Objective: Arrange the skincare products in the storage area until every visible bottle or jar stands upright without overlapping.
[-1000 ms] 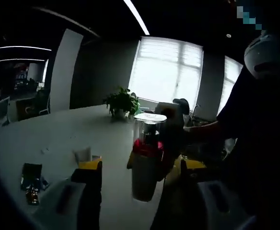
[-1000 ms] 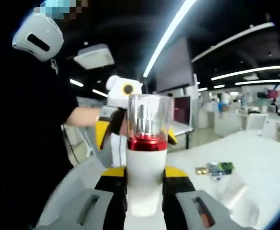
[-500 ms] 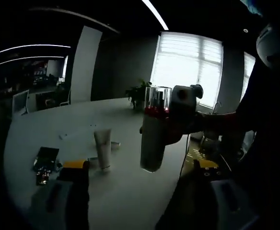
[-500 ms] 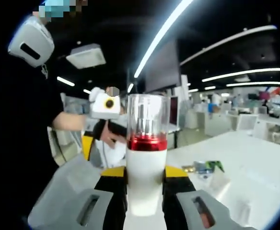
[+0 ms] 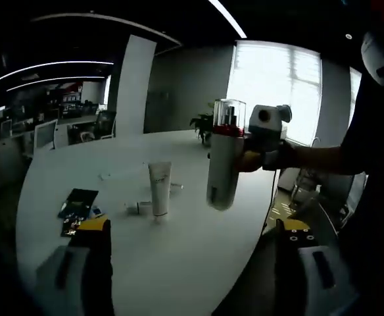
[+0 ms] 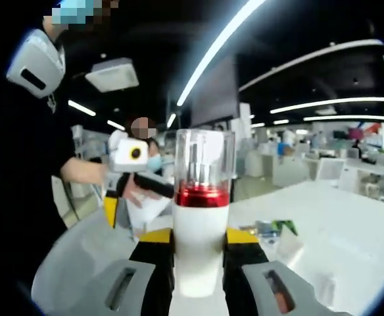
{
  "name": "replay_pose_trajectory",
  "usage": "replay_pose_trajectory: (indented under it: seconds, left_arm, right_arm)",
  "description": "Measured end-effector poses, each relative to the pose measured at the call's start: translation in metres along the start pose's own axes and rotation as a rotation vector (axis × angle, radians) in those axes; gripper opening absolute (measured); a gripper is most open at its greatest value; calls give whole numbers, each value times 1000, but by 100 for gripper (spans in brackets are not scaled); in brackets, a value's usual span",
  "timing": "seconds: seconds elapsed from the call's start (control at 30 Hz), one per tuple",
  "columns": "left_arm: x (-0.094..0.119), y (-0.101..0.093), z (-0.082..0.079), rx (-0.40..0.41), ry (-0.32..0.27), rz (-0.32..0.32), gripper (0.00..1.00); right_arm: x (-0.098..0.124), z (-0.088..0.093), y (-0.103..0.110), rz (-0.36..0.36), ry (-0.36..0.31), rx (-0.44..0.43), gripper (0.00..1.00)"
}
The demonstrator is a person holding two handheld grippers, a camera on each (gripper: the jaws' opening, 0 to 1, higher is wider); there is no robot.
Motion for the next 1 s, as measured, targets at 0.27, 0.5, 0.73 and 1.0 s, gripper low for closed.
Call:
replay_pose_trajectory:
  seconds: [0.27, 0.5, 0.73, 1.0]
  left_arm:
    - [4, -1, 17, 46, 1, -32, 99]
    - [5, -4, 35, 83, 10, -45, 97]
    - [5, -4, 54, 116, 20, -67, 96]
    - [6, 9, 63, 124, 19, -107, 94]
  right_arm:
    - [2, 8, -5, 22, -12, -3, 18]
    - [4, 25, -17, 46, -7, 3, 19]
    - [-4, 47, -41, 65, -6, 8, 18]
    - [-8, 71, -63, 94, -19, 3, 18]
Point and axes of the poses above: the point that each gripper's makers call its tool centre point, and the gripper's own axes: x roughly backward along the fingers, y roughly to its left, z roughly out of its underside, the point moved 8 cm from there along x, roughly backward along the fingers, and after that the axes turned 9 degrees about z, right-handed, at the moved point
